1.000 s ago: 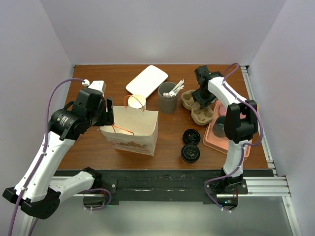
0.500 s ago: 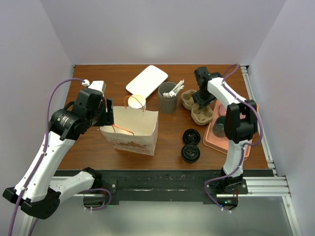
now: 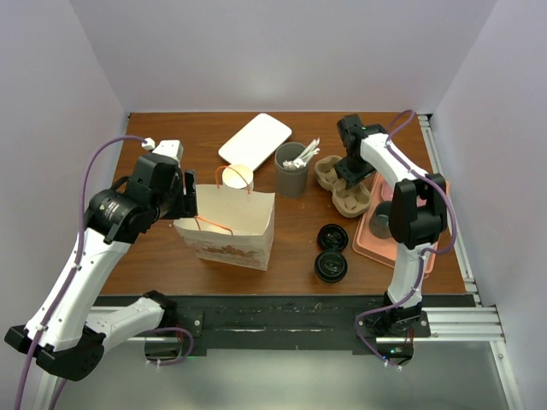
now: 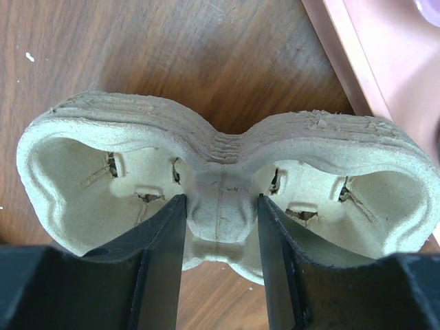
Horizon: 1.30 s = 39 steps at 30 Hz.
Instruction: Pack the takeout coffee
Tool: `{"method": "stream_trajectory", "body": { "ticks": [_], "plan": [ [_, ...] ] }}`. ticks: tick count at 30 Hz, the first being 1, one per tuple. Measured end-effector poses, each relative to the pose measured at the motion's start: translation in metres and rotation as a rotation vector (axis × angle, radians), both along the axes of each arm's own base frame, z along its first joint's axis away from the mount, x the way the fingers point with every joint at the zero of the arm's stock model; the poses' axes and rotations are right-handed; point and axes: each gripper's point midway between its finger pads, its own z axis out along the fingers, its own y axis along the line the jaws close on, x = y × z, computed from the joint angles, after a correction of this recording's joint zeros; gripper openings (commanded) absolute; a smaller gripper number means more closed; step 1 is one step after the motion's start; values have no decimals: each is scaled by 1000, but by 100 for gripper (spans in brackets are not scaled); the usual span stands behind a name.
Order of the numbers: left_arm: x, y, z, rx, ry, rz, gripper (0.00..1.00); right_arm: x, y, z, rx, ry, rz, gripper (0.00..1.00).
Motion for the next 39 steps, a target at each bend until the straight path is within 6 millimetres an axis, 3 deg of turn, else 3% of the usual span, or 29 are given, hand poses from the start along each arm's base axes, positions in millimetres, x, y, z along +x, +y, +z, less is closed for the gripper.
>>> {"method": "stream_trajectory", "body": {
  "ticks": [15, 21, 27, 30, 39],
  "plan": [
    [0, 0, 0, 1, 1, 1, 71, -4, -1, 8, -9, 21, 19, 39],
    [-1, 0, 0, 1, 2, 0, 70, -4, -1, 7, -12, 23, 39, 47],
    [-1, 0, 0, 1, 1, 0, 70, -3, -1, 9, -17, 24, 58, 38],
    [-1, 0, 0, 0, 1, 0, 70, -3, -1, 9, -18, 25, 63, 46],
    [-2, 1, 2, -2, -4, -1, 70, -2, -1, 9, -20, 32, 72, 53]
  ]
}}
